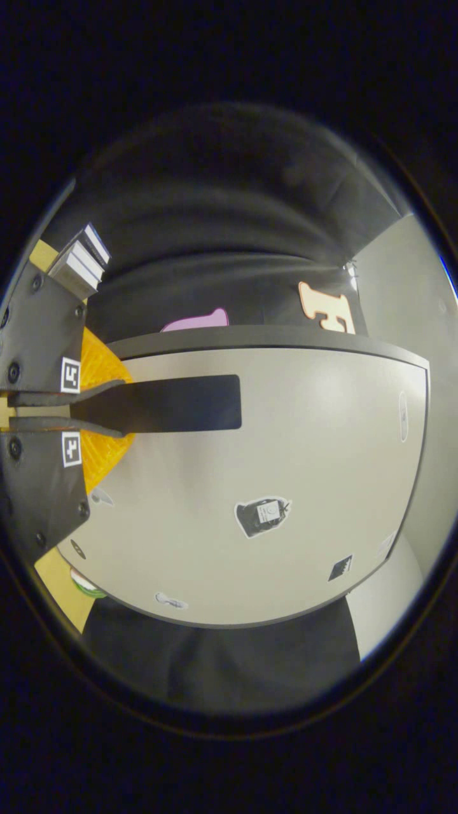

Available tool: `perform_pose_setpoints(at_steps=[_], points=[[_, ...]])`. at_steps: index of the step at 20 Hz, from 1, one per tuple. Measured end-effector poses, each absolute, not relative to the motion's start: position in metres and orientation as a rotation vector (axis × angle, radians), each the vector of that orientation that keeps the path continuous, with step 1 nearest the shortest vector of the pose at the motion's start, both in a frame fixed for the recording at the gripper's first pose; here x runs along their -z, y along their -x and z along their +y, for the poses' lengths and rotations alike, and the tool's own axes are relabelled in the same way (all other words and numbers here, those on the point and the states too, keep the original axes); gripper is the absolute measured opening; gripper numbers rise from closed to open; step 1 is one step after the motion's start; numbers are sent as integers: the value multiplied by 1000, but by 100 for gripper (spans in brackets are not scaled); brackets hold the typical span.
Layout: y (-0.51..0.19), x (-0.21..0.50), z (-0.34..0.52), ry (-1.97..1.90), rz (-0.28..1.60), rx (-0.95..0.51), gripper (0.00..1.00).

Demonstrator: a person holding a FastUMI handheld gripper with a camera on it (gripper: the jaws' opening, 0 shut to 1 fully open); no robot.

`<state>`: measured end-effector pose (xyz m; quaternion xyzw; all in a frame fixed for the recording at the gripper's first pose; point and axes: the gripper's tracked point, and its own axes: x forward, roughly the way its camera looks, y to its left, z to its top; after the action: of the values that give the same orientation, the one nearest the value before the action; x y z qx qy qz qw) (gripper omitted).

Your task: Open the shoe cabinet door, grab the shoes and put them into the shoe cabinet, then close the shoe cabinet door.

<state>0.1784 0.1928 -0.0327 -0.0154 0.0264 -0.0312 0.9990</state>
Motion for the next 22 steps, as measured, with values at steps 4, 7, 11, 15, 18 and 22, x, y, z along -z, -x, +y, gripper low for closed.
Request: perform_pose_setpoints(at_steps=[4, 7, 11, 15, 18, 22], points=[[-167, 31, 193, 19, 60, 19, 8], [-151, 29, 191, 8, 59, -36, 8], [-118, 27, 181, -1, 68, -147, 8], [-93, 25, 173, 0, 89, -288, 8], [-74, 21, 157, 1, 99, -369, 8], [-55, 19, 143, 2, 128, -421, 8]])
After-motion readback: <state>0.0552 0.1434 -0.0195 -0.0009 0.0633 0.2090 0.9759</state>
